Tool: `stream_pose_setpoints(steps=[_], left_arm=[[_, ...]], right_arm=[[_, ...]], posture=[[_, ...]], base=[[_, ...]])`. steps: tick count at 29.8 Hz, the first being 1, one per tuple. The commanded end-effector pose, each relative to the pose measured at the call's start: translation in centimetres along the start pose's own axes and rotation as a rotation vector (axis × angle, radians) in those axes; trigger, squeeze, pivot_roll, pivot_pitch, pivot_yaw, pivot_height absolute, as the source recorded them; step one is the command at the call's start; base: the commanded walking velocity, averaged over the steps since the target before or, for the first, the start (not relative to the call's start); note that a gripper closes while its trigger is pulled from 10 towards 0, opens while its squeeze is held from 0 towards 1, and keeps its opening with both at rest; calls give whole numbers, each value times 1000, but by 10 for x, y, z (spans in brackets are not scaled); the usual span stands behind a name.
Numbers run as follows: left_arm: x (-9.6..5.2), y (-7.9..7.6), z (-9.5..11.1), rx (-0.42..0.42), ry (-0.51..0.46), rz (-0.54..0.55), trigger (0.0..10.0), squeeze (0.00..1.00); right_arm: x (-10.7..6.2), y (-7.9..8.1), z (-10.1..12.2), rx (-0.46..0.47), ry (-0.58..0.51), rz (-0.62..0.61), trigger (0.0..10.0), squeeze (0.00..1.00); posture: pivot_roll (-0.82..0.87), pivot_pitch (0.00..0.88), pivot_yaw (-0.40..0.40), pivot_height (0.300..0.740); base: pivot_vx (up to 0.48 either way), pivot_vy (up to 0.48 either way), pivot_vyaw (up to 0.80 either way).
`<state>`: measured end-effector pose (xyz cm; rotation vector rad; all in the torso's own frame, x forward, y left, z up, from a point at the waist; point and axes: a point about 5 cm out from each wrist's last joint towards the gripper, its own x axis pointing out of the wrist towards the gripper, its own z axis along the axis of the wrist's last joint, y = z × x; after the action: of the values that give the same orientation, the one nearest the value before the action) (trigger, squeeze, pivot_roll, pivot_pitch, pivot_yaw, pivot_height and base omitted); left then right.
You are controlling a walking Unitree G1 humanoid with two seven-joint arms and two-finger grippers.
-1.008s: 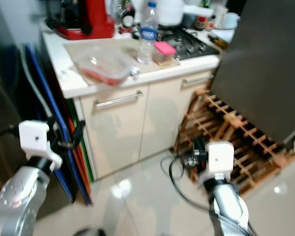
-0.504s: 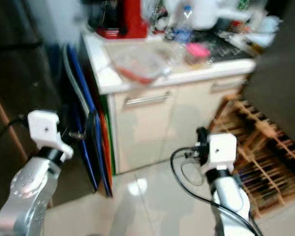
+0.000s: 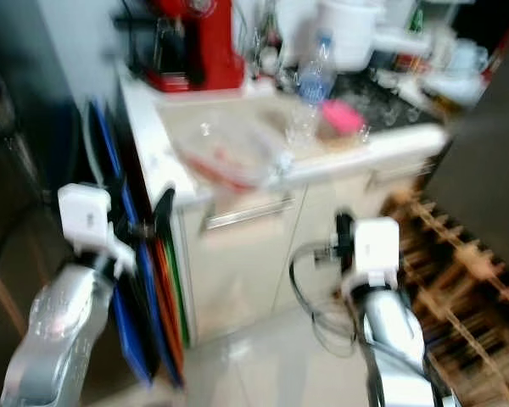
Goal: Restocking fridge
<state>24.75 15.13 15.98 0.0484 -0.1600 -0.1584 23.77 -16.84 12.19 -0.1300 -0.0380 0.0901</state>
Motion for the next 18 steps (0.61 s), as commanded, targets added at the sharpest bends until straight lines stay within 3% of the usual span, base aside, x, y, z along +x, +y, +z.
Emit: stream_pose_setpoints(steps=[1, 18], left_arm=[[3, -8, 2, -3, -9, -20, 10000, 0], [7, -8, -3, 30, 28, -47, 10000, 0]], right_arm=[[2, -13, -3, -34, 28, -59, 10000, 1000], [13, -8, -4, -24, 15, -62, 10000, 1000]], posture=[[27, 0, -50, 740], [26, 0, -32, 740]], base=[[0, 0, 0], [0, 0, 0]])
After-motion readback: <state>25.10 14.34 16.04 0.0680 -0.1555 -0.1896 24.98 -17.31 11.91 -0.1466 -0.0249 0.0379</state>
